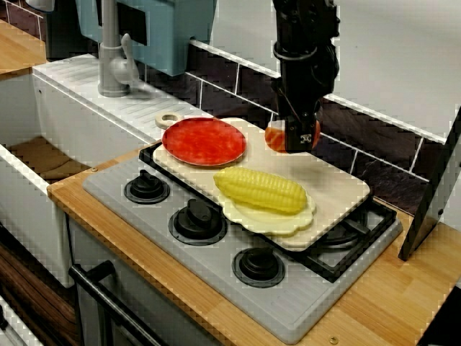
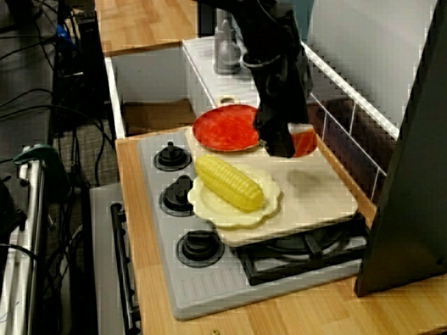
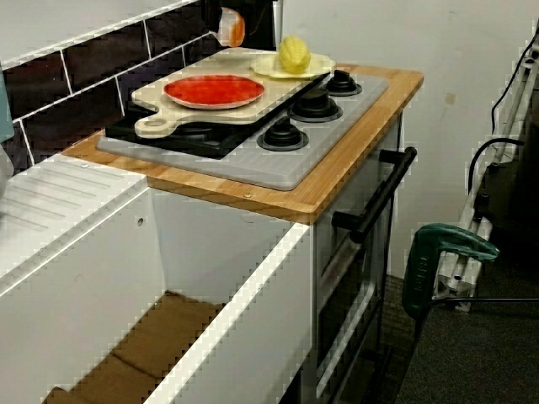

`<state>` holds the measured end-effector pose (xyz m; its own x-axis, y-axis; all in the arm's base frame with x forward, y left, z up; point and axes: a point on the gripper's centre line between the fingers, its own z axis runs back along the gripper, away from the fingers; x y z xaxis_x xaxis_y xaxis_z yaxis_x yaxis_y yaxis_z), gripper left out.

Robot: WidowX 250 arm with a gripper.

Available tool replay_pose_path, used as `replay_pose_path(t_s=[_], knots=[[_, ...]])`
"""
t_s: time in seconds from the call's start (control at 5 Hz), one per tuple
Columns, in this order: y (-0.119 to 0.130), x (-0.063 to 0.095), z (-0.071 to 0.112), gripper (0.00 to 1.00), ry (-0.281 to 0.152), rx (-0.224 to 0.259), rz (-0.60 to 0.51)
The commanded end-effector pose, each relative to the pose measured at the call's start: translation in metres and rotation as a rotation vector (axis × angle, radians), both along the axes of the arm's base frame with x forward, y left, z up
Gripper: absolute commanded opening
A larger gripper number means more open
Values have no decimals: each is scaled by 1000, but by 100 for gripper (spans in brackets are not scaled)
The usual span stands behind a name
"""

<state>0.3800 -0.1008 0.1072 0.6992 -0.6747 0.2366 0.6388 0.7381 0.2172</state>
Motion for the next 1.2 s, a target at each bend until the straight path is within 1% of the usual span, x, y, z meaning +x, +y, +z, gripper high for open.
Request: replay_pose_path(t_s=[0.0, 0.2, 0.4, 0.6, 0.8, 1.0], knots=[[-8, 8, 5, 0, -31, 24, -19], [-10, 7, -1, 100, -8, 43, -26], [-9, 5, -2, 100, 3, 45, -35], [-6, 0, 1, 100, 9, 36, -35], [-4, -6, 7, 100, 6, 23, -39], [0, -14, 19, 100, -6, -15, -61]])
